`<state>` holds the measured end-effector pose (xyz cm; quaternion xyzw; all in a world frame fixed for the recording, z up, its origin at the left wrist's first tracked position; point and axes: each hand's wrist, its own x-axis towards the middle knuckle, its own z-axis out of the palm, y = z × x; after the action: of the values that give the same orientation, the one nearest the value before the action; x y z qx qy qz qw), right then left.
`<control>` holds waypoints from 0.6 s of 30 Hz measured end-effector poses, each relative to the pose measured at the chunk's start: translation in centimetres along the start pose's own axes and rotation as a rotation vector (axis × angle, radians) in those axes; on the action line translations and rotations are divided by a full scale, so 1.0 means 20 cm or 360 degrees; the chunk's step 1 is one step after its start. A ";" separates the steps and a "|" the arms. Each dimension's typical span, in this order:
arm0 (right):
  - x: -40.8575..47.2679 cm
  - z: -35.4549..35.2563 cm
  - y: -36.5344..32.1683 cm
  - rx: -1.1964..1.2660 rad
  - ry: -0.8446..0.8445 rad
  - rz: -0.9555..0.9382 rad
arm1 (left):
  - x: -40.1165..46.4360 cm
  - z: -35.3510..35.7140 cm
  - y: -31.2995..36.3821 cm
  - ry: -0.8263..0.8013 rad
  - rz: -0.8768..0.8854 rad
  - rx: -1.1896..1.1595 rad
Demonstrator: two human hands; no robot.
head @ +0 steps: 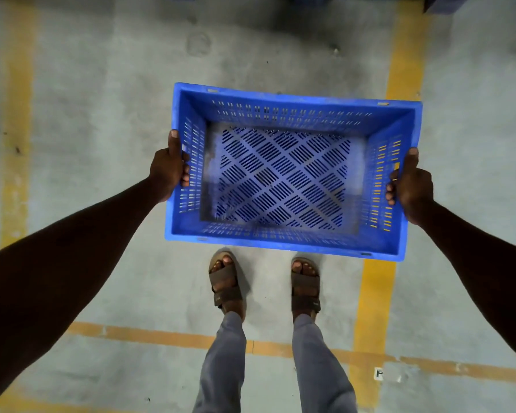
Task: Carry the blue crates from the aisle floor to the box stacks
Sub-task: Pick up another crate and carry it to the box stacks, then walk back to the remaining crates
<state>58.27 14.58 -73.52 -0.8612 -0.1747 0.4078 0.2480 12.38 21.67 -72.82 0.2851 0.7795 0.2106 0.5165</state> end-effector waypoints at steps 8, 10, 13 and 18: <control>-0.25 0.07 -0.05 -0.0458 0.0200 -0.0083 | -0.18 0.01 0.01 0.0148 0.0030 0.0471; -0.38 0.08 -0.08 -0.0491 0.0202 -0.0113 | -0.31 0.01 0.02 0.0139 0.0130 0.0510; -0.62 0.05 -0.13 -0.0483 0.0104 -0.0220 | -0.58 -0.04 0.08 0.0040 0.0287 0.0534; -1.22 -0.18 -0.33 -0.0249 -0.0009 -0.0380 | -1.29 -0.10 0.32 -0.0264 0.0565 0.0314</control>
<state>45.65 6.76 -52.88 -0.8499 -0.3079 0.3628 0.2264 19.83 9.36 -50.50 0.4834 0.6888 0.1966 0.5031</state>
